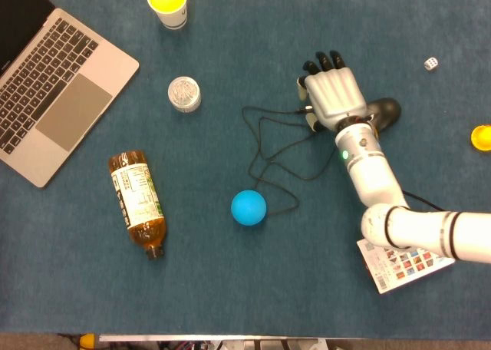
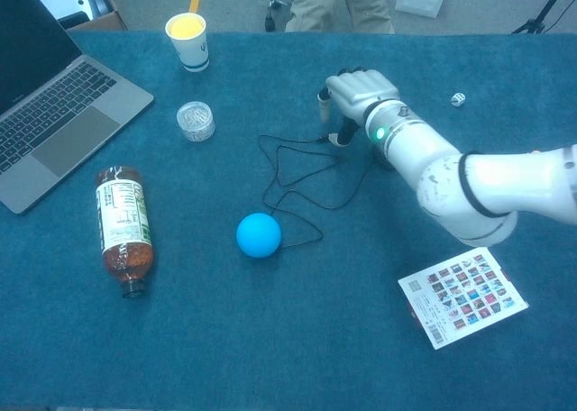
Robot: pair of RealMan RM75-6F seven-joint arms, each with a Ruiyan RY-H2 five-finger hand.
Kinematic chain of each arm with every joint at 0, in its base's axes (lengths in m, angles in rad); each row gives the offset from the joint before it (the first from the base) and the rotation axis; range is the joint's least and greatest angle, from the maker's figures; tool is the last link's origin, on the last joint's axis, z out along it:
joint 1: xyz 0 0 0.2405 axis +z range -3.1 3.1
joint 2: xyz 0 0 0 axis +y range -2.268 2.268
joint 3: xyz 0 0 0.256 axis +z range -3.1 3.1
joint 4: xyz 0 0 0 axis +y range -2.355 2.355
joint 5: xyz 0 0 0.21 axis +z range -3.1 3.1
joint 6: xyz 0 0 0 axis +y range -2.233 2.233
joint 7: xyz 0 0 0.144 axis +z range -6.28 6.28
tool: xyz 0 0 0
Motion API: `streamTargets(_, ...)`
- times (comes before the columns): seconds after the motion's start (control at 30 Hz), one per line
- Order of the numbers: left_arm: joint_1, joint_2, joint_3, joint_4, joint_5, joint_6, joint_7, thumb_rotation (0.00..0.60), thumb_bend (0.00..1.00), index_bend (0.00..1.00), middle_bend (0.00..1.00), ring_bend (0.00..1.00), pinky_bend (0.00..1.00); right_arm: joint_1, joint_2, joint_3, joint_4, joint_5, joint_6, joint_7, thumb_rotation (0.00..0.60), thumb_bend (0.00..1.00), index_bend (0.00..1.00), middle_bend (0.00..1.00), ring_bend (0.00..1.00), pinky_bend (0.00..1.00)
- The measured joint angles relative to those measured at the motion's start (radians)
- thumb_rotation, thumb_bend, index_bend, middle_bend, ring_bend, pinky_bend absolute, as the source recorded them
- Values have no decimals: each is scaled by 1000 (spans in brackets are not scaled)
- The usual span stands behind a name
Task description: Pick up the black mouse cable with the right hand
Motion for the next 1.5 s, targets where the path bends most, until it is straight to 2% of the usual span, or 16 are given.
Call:
streamTargets(0.47, 3, -8, -5, 25, -12, -11, -19, 600, 147, 262, 184, 158, 94, 45, -84, -7, 124, 70, -21, -47, 600, 296, 492, 213, 6, 43)
streamTargets(1.03, 3, -23, -11, 53, -23, -24, -33, 600, 147, 262, 184, 158, 94, 39, -132, 4, 185, 18, -1, -14, 600, 369, 614, 266, 52, 67)
streamTargets(1.23, 2, -27, -11, 58, -22, -29, -37, 600, 147, 262, 184, 158, 94, 16, -79, 32, 89, -43, 22, 54, 600, 369, 621, 272, 57, 68)
streamTargets(1.5, 0, -31, -7, 49, -9, -28, -27, 600, 147, 262, 184, 158, 94, -47, 73, 101, -218, -150, 51, 226, 600, 369, 621, 277, 57, 68)
